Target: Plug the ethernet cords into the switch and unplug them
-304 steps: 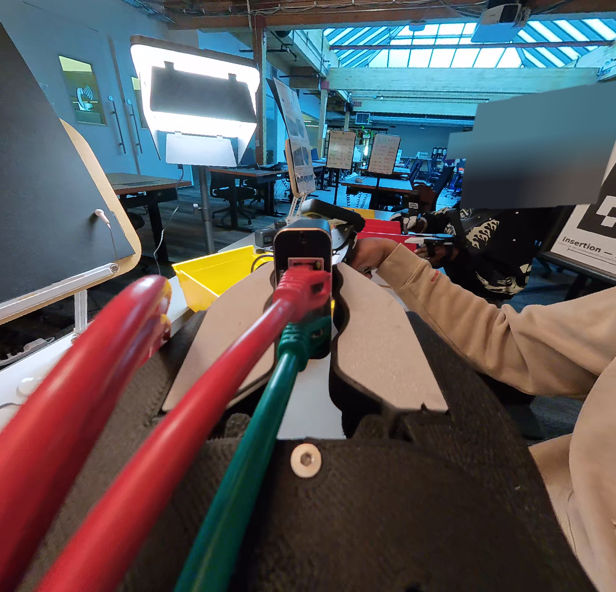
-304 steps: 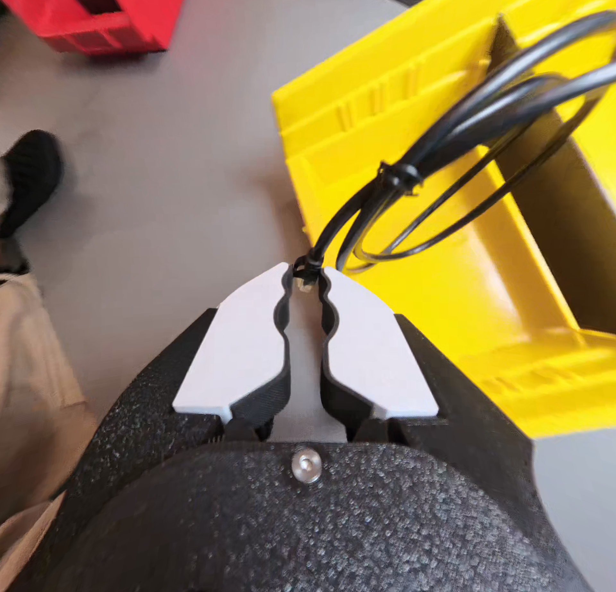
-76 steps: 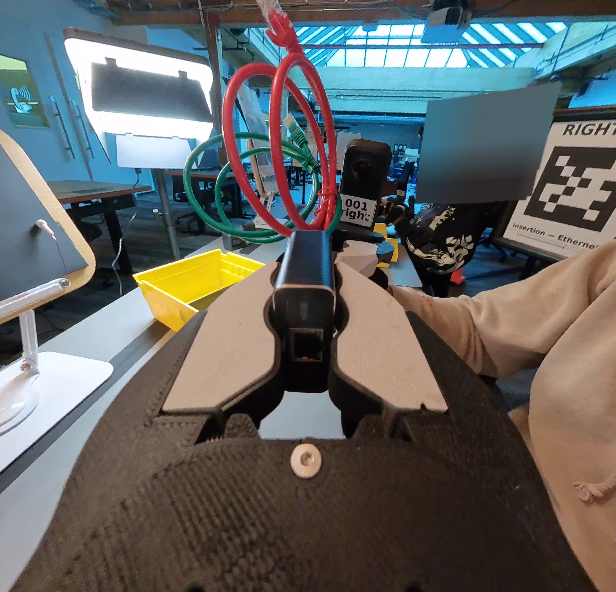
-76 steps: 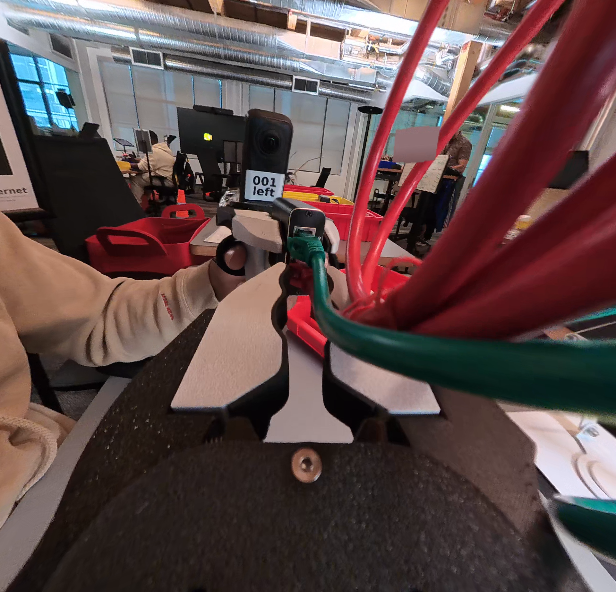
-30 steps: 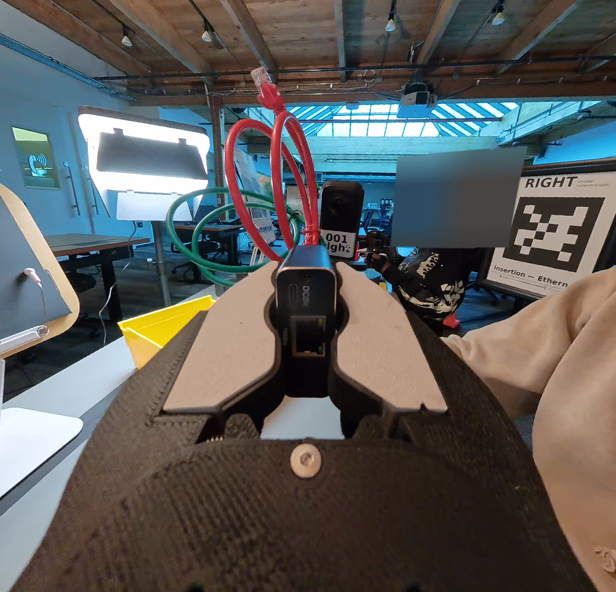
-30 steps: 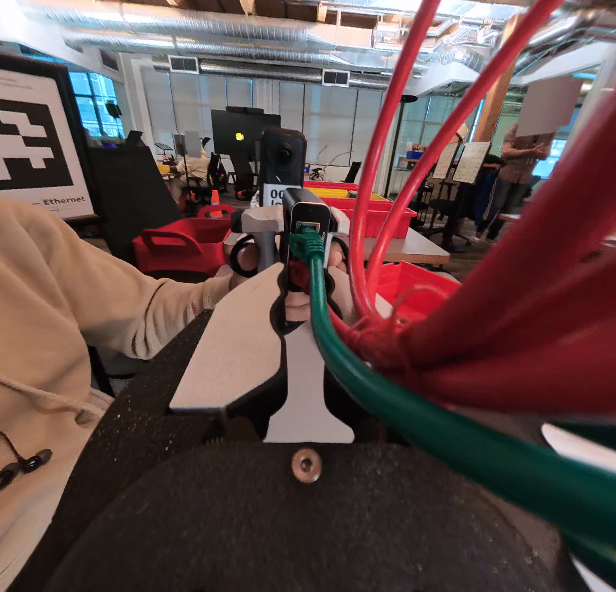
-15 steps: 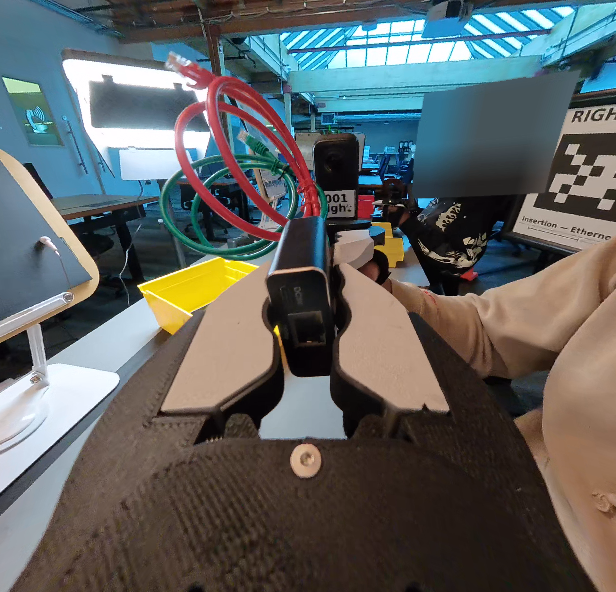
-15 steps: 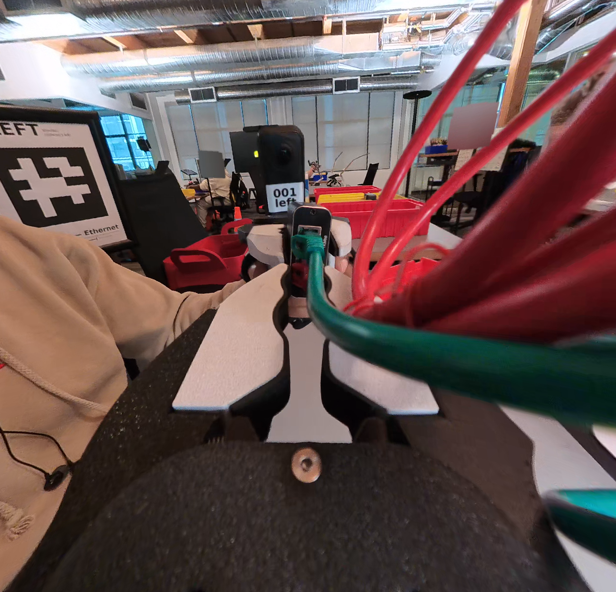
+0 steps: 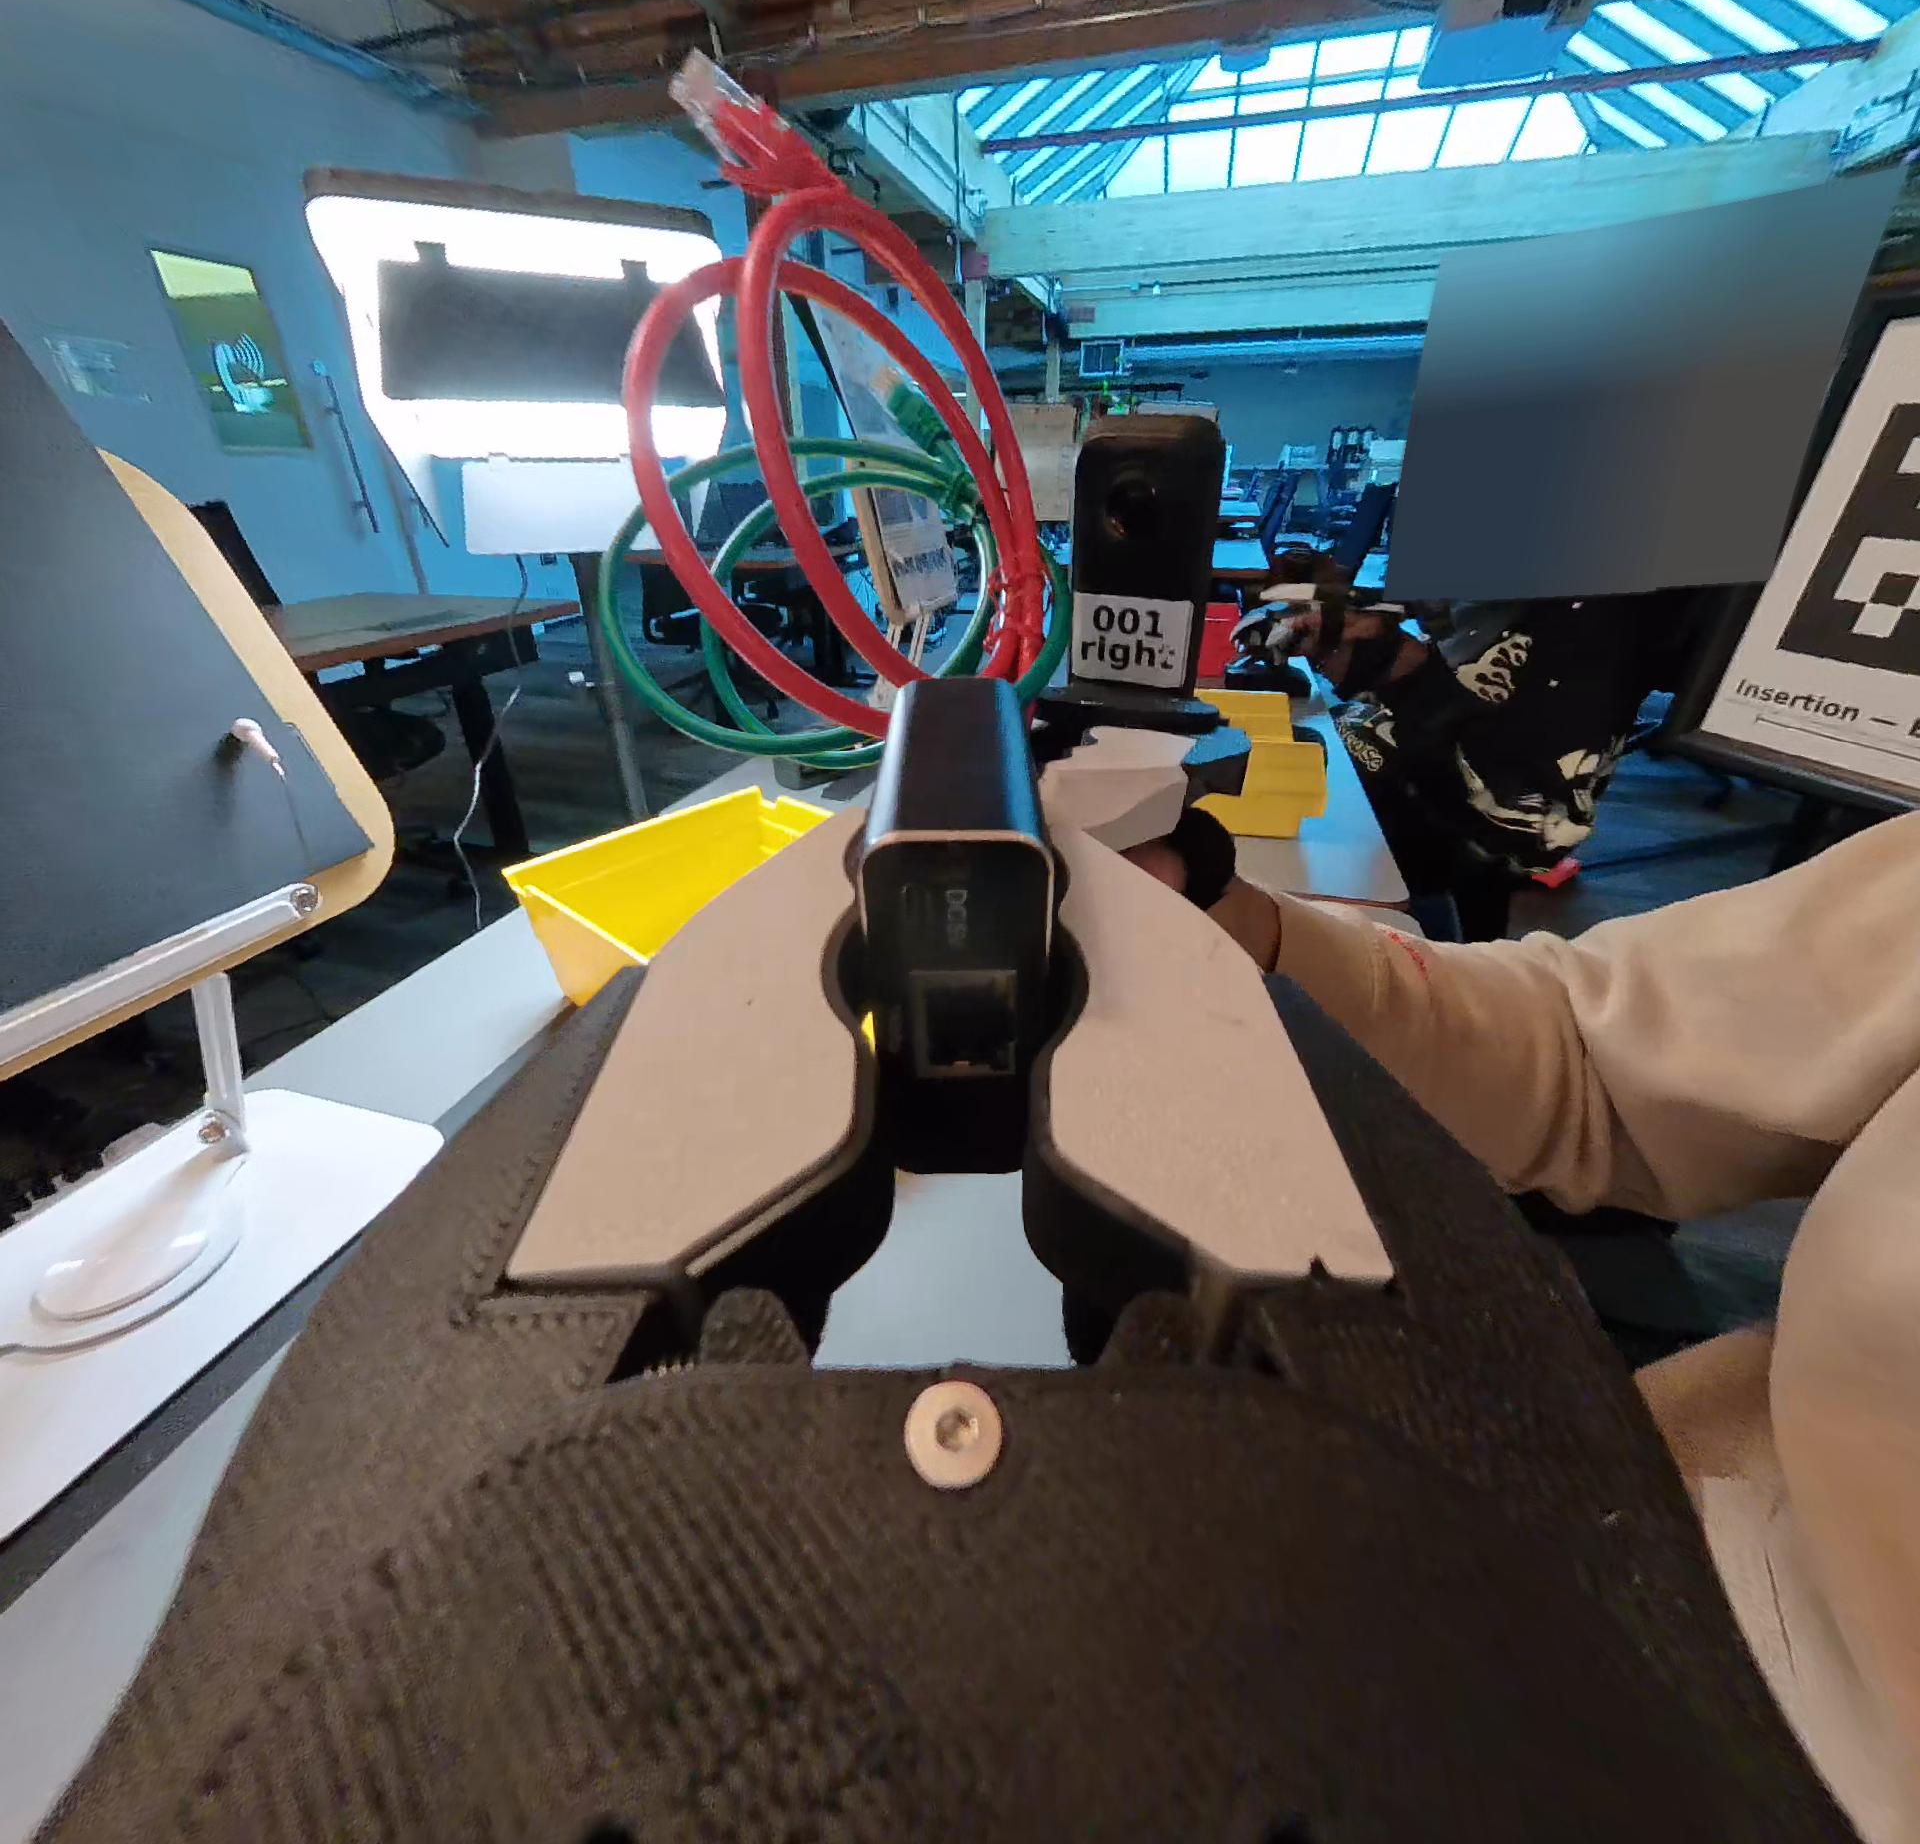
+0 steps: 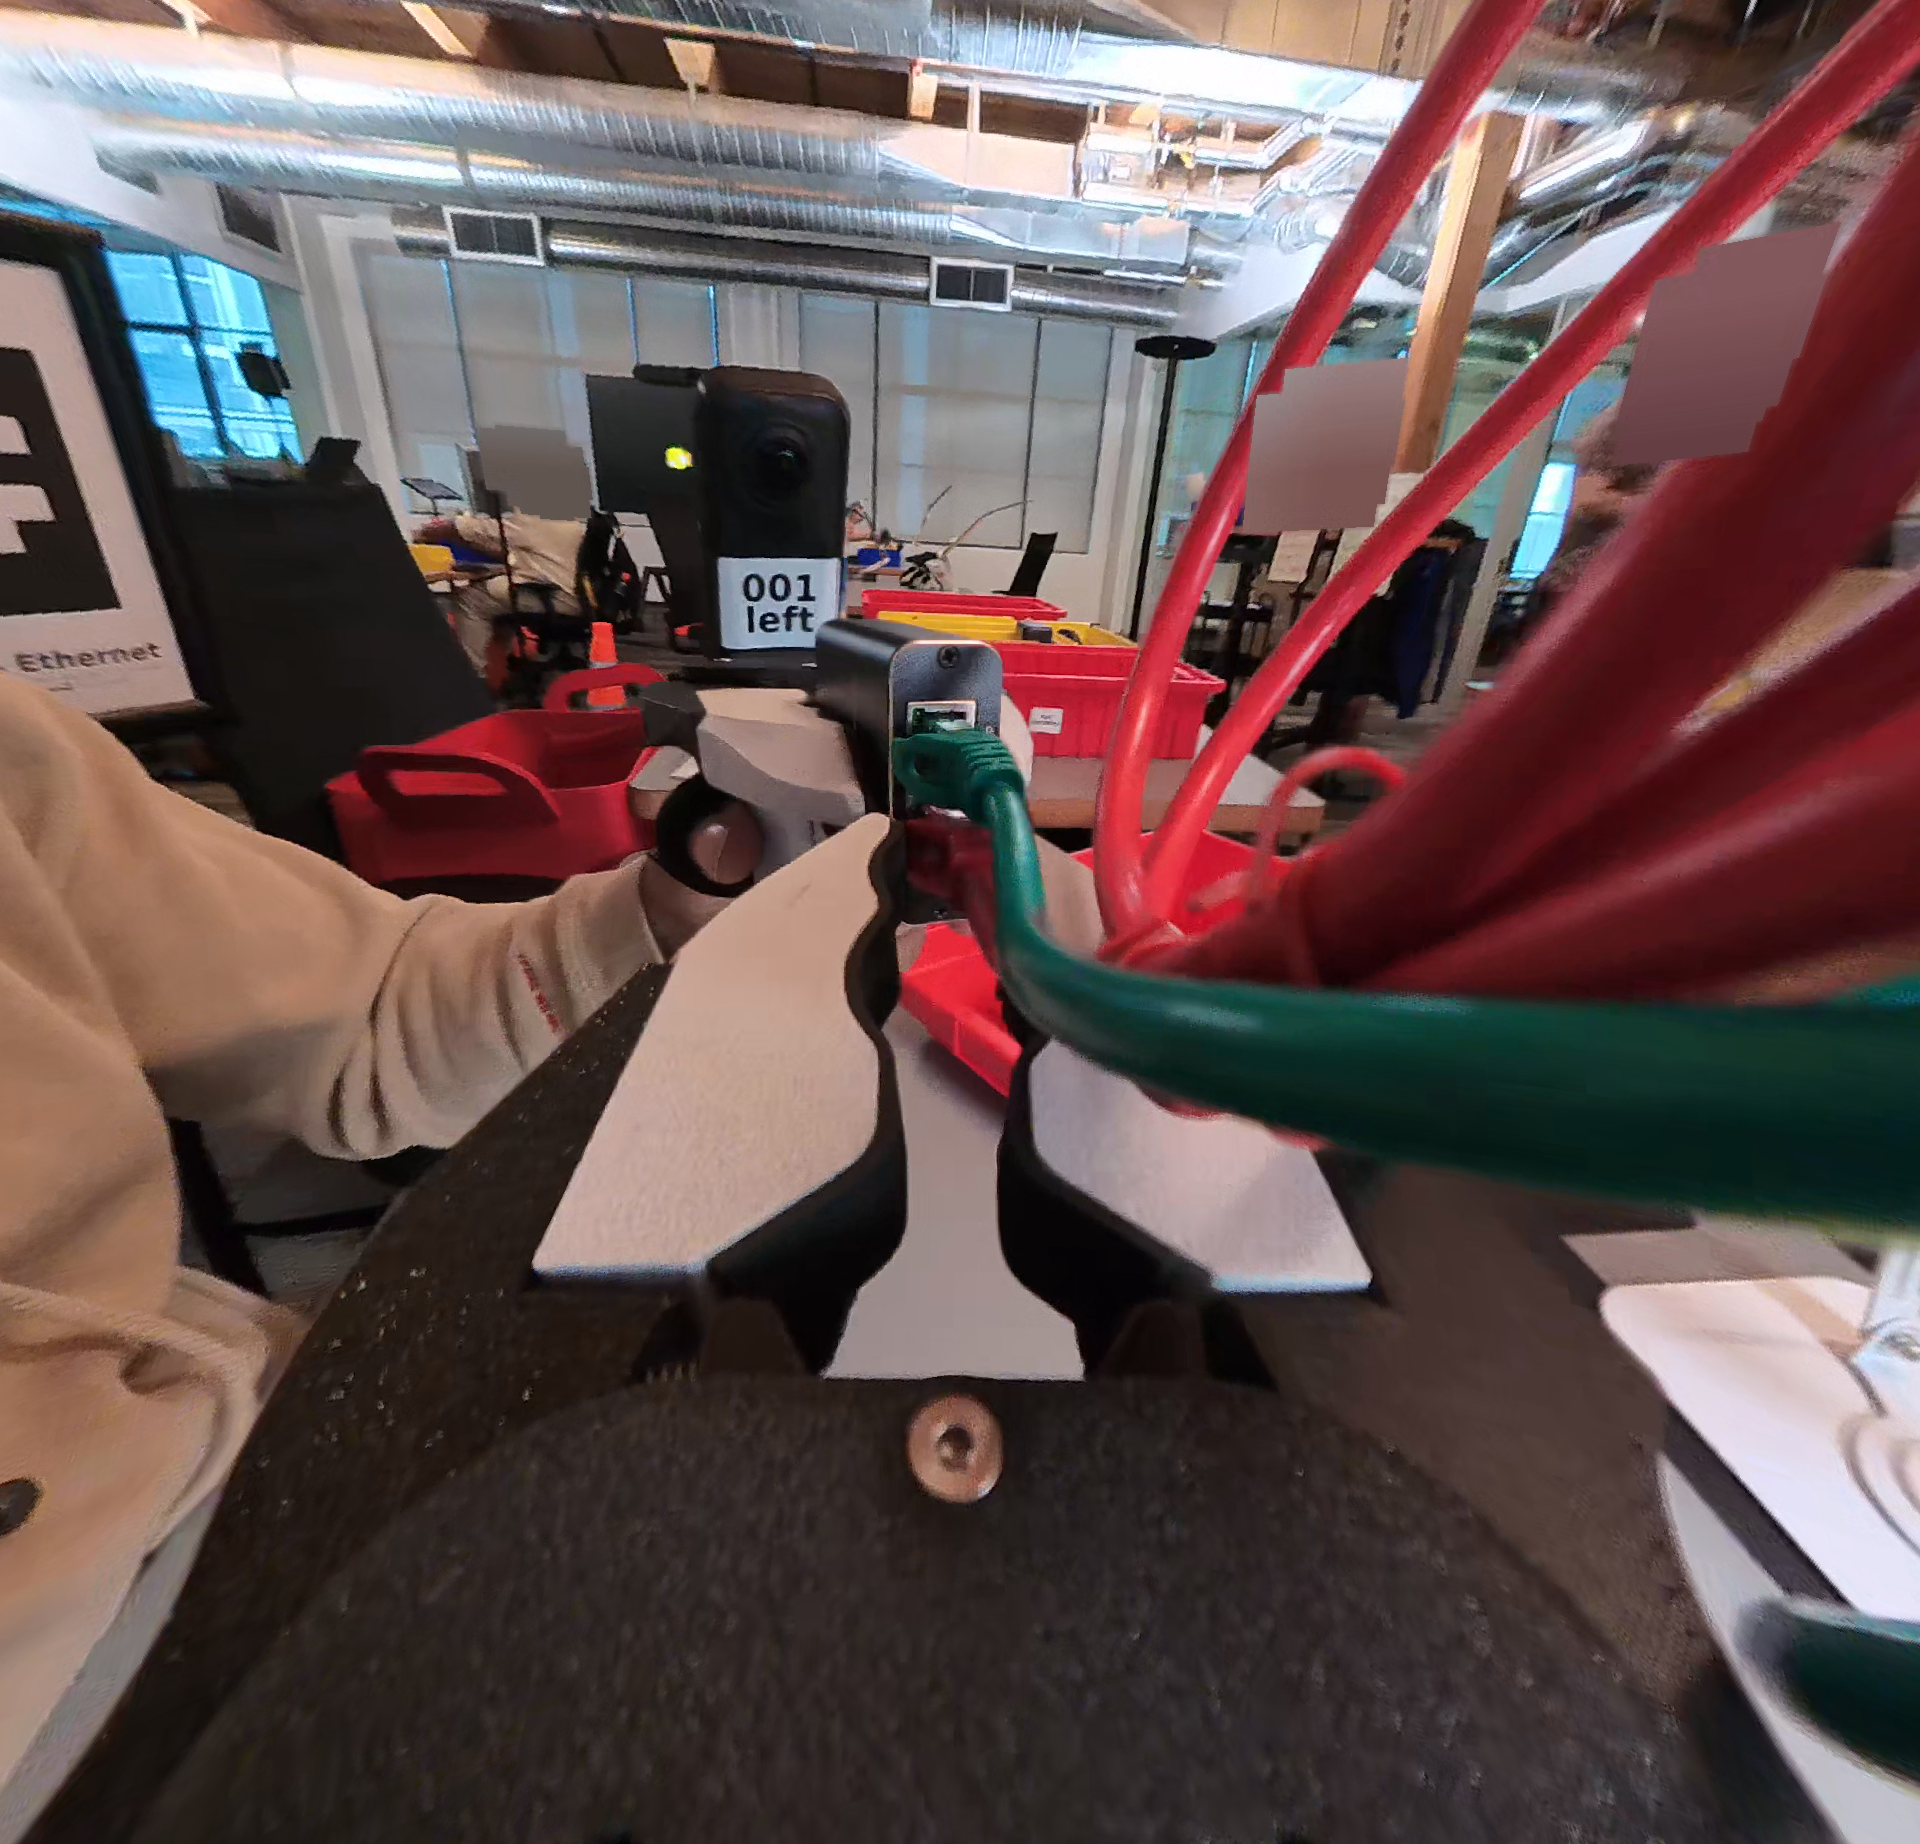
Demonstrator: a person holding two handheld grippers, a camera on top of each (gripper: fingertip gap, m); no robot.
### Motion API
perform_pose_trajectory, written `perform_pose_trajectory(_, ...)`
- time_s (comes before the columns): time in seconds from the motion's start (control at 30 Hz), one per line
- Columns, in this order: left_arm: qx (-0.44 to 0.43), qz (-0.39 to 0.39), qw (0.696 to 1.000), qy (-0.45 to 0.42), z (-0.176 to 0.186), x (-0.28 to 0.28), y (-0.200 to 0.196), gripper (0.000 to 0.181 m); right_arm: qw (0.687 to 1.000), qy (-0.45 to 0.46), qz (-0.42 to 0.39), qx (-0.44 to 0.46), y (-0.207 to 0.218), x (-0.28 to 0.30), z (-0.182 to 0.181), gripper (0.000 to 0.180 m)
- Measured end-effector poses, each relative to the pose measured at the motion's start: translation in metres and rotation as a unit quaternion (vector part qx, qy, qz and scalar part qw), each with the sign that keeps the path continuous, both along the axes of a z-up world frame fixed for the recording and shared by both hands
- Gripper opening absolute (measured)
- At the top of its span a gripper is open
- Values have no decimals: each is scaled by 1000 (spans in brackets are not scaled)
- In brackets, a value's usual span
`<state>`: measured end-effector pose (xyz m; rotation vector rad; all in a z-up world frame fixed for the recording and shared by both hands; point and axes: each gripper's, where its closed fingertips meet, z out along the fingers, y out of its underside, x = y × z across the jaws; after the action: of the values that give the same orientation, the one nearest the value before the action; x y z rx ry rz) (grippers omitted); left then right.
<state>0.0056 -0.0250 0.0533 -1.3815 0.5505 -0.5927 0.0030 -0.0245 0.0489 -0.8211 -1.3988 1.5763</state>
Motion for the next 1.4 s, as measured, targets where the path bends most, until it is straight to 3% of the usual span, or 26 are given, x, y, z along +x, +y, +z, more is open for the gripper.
perform_pose_trajectory(0.4, 25, 1, 999, 21, 4, -2, -2, 27, 997, 22, -51, 52, 1, 1, 5, 15)
perform_pose_trajectory(0.47, 77, -10, 996, -41, 31, -19, -21, 27, 987, 51, -149, 5, 58, 21, 20, 12)
perform_pose_trajectory(0.5, 89, -13, 994, -63, 48, -31, -34, 27, 989, 66, -128, -18, 64, 36, 29, 12)
perform_pose_trajectory(0.57, 104, -1, 995, -8, 50, -23, -42, 27, 989, 49, -119, 70, 29, 23, 22, 13)
perform_pose_trajectory(0.63, 85, -12, 996, -6, 45, -7, -35, 27, 996, 3, -70, 60, 11, 4, 8, 13)
perform_pose_trajectory(0.73, 72, -2, 996, -59, 51, -28, -34, 27, 999, -37, -35, -3, 29, 12, 3, 13)
perform_pose_trajectory(0.93, 58, 23, 991, -114, 56, -72, -30, 27, 996, -66, -61, -6, 62, 30, 1, 12)
perform_pose_trajectory(1.0, 57, 36, 991, -117, 54, -81, -27, 27, 995, -65, -76, -1, 72, 39, 3, 0)
perform_pose_trajectory(1.07, 56, 41, 989, -128, 53, -89, -26, 27, 995, -65, -70, -2, 76, 49, 7, 0)
perform_pose_trajectory(1.4, 30, 70, 987, -140, 35, -105, -6, 27, 971, -164, -129, 113, 84, 51, -24, 0)
